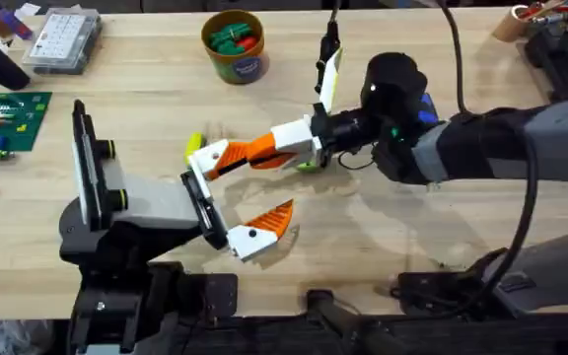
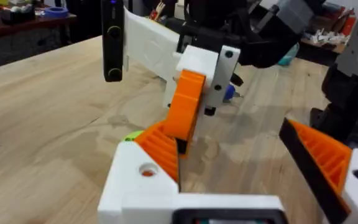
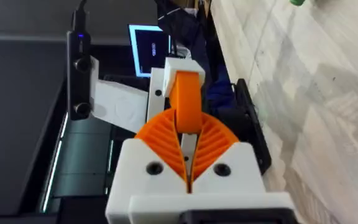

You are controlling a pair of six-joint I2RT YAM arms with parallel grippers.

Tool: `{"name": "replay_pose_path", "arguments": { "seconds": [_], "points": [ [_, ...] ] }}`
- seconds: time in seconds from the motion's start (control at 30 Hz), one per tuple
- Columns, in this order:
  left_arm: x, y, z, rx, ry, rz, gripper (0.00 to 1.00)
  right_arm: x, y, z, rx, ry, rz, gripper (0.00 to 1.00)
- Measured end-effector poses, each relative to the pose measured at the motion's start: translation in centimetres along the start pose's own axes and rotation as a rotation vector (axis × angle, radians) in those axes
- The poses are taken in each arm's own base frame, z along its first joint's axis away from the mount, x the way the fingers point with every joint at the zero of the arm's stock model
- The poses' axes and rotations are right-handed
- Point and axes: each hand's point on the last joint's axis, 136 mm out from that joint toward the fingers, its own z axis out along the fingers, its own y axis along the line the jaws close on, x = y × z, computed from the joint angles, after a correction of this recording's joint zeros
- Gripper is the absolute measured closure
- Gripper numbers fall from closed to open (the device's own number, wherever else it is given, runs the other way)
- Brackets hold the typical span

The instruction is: Pick up the gripper from the table and insert it into the empty holder that is missing its gripper. Then pick up a screw, insert it into the mounting hole, and use the screwdriver to tighten it. Finally, clean up the table by picking up the vegetable and placing it into the bucket.

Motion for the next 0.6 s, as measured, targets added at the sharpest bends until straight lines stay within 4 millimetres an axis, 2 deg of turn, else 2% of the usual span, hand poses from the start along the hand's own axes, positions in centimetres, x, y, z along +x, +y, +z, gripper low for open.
{"name": "replay_pose_path", "arguments": {
  "seconds": [0.6],
  "points": [
    [0.02,-0.17,0.00,0.010,0.001,-0.002,0.014,0.20,-0.09,-0.15,-0.006,-0.023,-0.011,0.995]
  ]
}}
